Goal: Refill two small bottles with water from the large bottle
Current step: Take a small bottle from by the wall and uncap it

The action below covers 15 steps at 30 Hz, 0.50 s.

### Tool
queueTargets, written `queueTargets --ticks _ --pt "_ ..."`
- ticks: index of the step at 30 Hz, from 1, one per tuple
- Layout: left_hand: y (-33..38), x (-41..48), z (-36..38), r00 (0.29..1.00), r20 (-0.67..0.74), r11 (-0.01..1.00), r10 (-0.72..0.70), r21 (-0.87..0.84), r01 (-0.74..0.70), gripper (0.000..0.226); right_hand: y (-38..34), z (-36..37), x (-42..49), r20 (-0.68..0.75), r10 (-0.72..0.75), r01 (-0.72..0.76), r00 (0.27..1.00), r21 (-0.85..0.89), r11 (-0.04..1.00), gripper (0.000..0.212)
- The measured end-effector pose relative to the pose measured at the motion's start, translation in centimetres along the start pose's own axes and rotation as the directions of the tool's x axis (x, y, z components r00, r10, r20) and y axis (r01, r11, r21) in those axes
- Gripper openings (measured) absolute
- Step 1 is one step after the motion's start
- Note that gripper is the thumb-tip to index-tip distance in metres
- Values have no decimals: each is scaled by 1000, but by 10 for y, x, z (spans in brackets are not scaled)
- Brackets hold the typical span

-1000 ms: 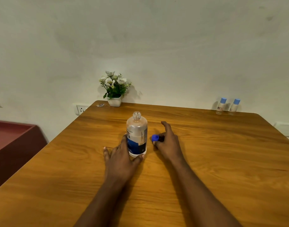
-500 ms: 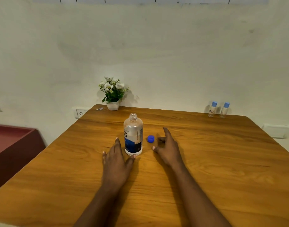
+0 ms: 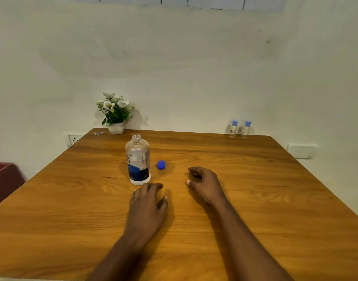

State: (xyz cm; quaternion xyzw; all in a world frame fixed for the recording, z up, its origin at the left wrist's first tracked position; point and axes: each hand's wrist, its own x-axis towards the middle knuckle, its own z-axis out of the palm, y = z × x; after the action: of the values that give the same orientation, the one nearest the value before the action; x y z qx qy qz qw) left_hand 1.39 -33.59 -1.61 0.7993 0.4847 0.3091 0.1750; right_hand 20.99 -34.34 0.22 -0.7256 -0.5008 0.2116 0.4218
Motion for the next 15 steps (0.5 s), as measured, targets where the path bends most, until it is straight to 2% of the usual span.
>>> queueTargets --ticks 5,12,15 --pt "39 27 38 989 118 995 94 33 -98 44 29 -35 11 -133 22 -27 991 -42 999 44" --pt "92 87 97 969 211 985 125 88 -146 45 62 -73 55 -317 105 -124 943 -41 991 53" --pt "102 120 118 968 206 975 144 137 -175 44 74 -85 86 -375 127 -159 918 -55 986 56"
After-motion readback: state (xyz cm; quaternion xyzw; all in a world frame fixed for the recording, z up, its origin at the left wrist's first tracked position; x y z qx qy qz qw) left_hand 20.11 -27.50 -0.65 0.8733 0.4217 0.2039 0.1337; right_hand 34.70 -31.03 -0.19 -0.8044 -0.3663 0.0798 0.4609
